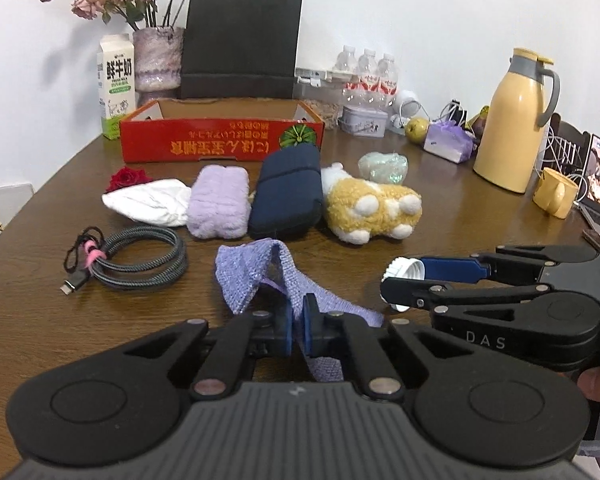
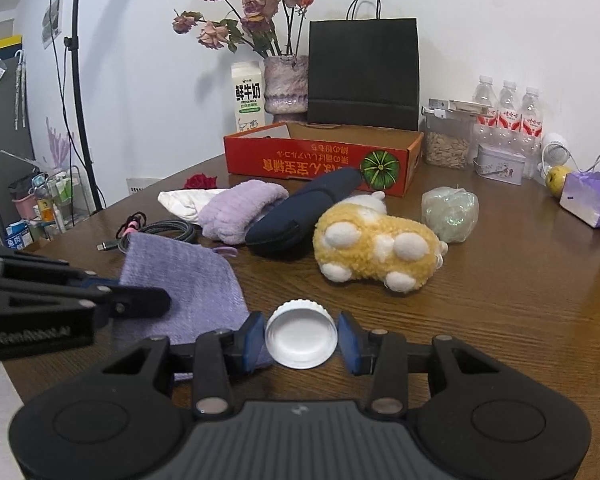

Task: Organize objects
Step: 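Lift and carry the pouch and cap over the cardboard box with both tools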

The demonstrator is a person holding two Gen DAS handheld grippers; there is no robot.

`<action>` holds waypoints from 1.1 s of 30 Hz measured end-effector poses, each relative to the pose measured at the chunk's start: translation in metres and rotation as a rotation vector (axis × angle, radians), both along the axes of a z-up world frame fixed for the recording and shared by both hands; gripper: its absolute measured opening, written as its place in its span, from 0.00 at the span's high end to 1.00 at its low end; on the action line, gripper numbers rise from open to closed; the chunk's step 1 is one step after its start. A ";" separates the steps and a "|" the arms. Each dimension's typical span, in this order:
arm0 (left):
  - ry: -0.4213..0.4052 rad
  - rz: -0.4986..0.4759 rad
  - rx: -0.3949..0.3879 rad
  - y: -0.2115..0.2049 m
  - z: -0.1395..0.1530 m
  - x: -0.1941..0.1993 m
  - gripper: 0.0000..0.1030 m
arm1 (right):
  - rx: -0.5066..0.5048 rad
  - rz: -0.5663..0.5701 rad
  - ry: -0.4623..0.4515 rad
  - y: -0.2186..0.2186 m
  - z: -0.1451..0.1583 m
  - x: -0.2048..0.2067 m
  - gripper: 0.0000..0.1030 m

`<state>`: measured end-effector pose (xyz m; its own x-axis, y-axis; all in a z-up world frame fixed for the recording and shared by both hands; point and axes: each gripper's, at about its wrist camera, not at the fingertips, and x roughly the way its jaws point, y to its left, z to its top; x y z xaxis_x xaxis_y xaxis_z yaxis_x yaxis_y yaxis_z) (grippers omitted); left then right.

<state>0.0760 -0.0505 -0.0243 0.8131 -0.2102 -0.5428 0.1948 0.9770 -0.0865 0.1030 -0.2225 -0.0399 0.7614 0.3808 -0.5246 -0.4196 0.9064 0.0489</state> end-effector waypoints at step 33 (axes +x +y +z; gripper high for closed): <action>-0.190 -0.014 0.031 0.027 0.074 0.057 0.94 | 0.028 0.001 -0.160 0.033 0.072 0.057 0.62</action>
